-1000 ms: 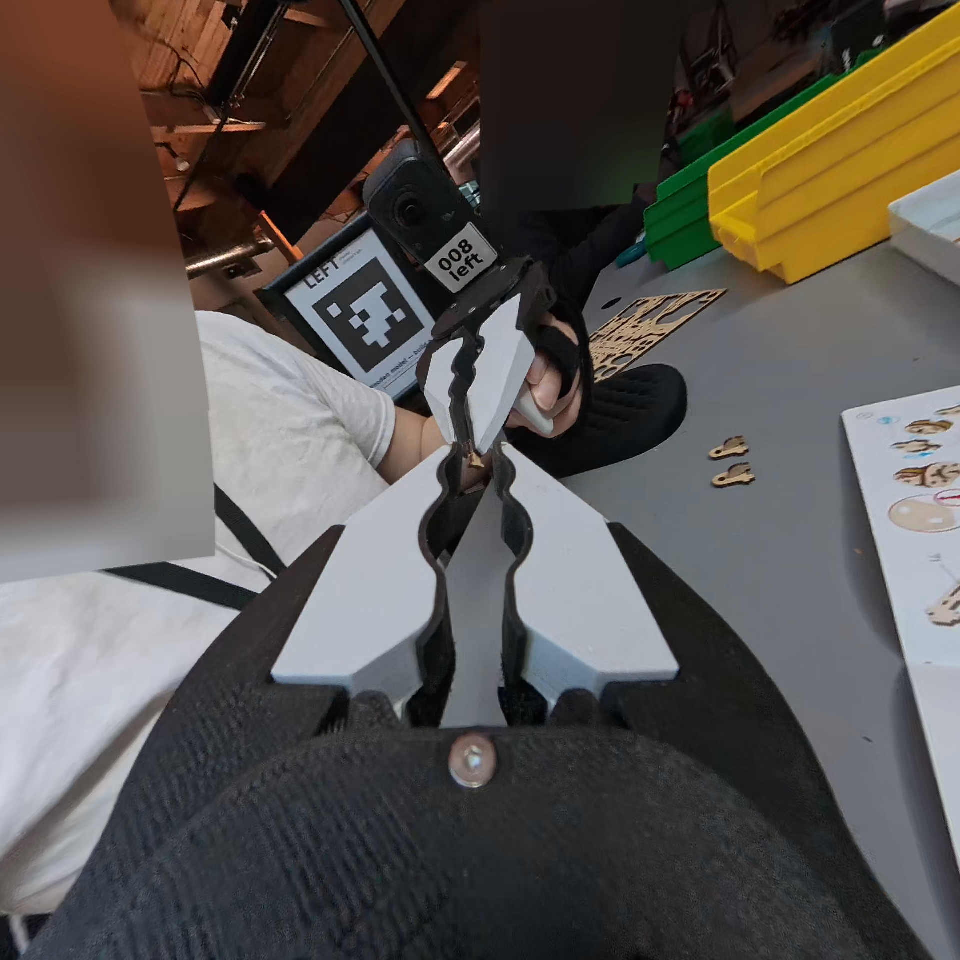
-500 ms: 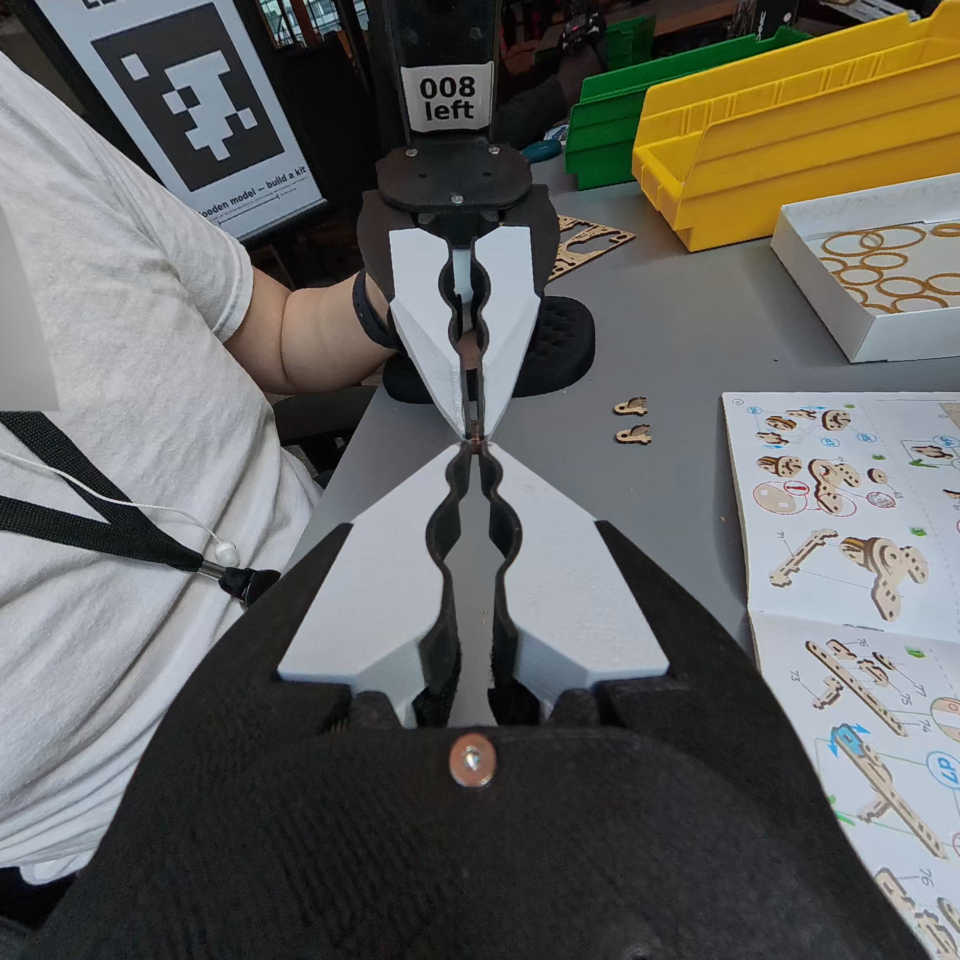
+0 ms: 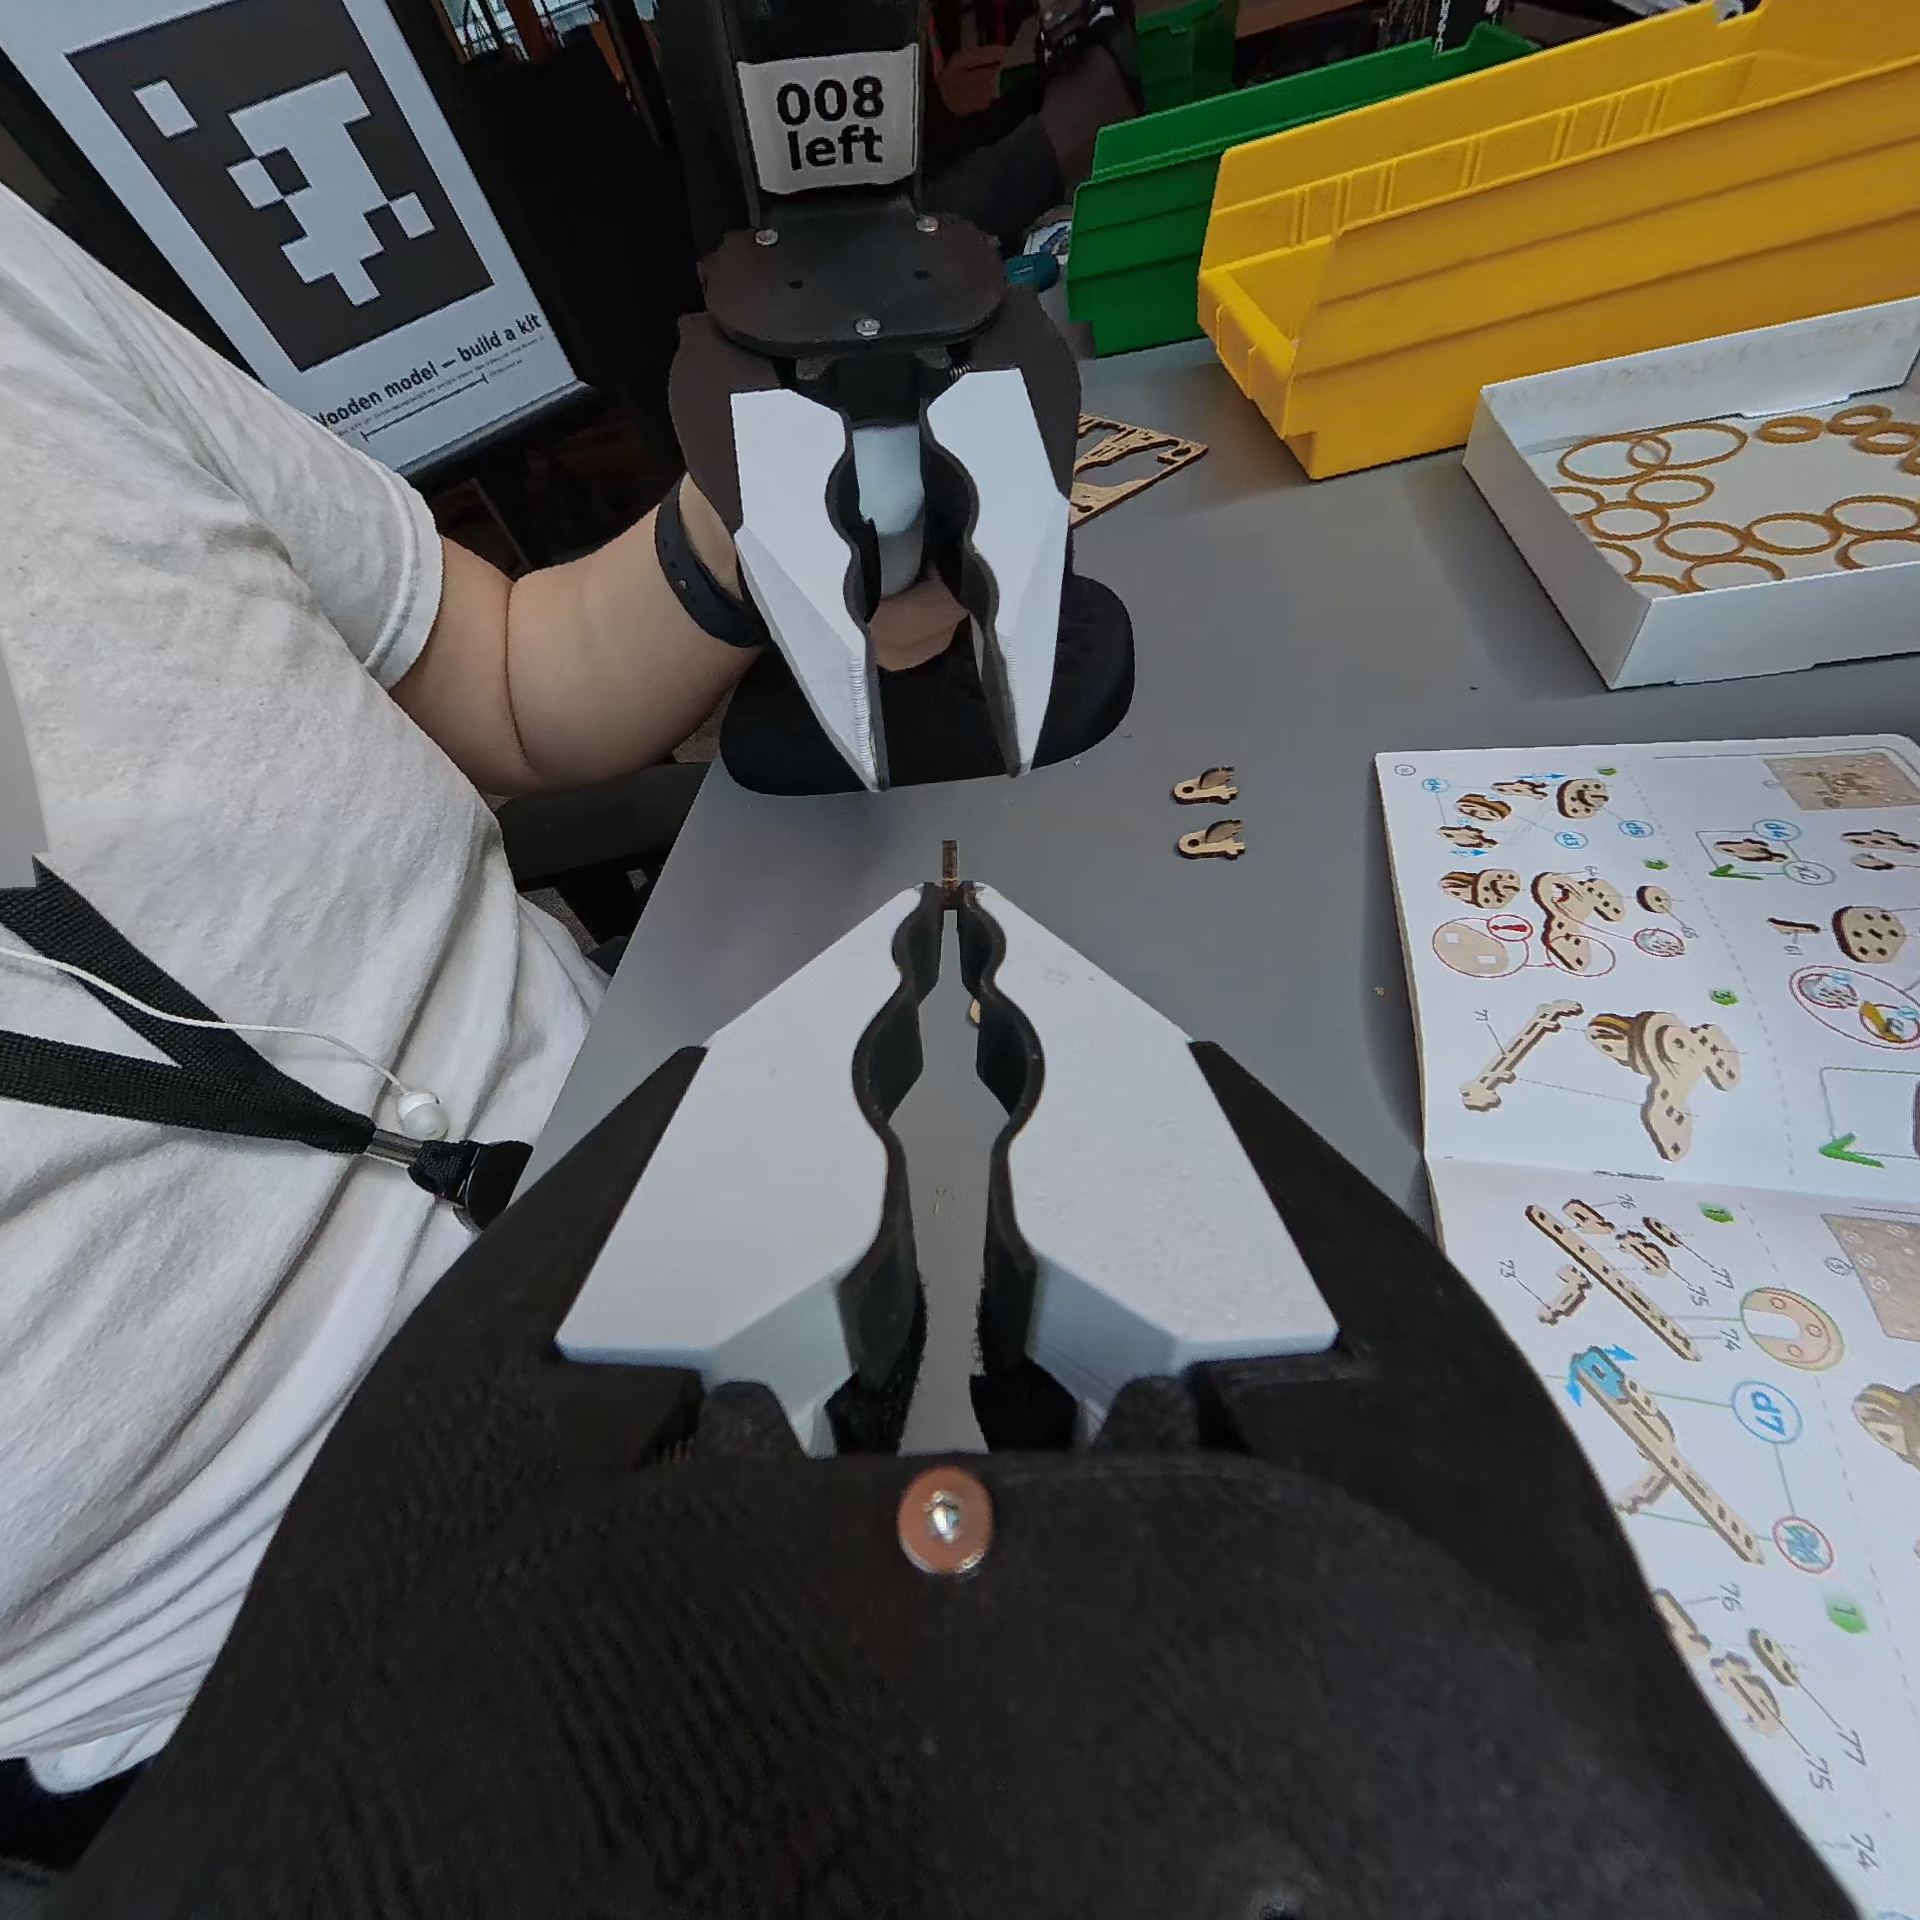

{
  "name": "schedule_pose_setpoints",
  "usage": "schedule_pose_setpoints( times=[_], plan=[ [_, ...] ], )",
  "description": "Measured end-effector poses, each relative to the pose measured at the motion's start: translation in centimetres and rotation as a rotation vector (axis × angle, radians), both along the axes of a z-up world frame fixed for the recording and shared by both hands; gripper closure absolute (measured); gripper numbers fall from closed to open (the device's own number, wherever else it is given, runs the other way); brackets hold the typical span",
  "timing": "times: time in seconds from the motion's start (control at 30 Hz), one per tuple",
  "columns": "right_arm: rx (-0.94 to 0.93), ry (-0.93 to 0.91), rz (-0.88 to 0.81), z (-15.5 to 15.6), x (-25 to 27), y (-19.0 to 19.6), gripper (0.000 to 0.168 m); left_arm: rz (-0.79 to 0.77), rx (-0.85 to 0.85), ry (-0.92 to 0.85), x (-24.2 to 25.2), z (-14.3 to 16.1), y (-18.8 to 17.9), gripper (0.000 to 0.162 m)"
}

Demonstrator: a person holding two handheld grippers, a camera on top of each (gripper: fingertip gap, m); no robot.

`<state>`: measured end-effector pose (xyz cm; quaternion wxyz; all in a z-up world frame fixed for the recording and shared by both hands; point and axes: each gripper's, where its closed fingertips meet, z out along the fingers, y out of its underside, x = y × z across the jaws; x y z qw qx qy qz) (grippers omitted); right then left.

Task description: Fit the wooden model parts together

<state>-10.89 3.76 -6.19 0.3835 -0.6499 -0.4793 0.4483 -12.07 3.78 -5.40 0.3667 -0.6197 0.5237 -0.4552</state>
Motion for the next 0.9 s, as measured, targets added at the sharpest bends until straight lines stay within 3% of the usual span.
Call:
schedule_pose_setpoints(
  times=[0.23,0.67,0.9],
  plan=[
    [0.005,0.032,-0.065,1.1,1.8,1.2,0.166,-0.123,0.162,0.356,-3.4,-5.8,0.3,0.12],
    [-0.024,0.061,-0.095,0.8,2.0,1.9,0.166,-0.316,0.312,0.531,-2.1,-10.2,0.6,0.117],
    [-0.081,0.176,-0.15,2.2,2.5,2.9,0.166,-0.319,0.28,0.488,-2.0,-10.5,0.0,0.133]
  ],
)
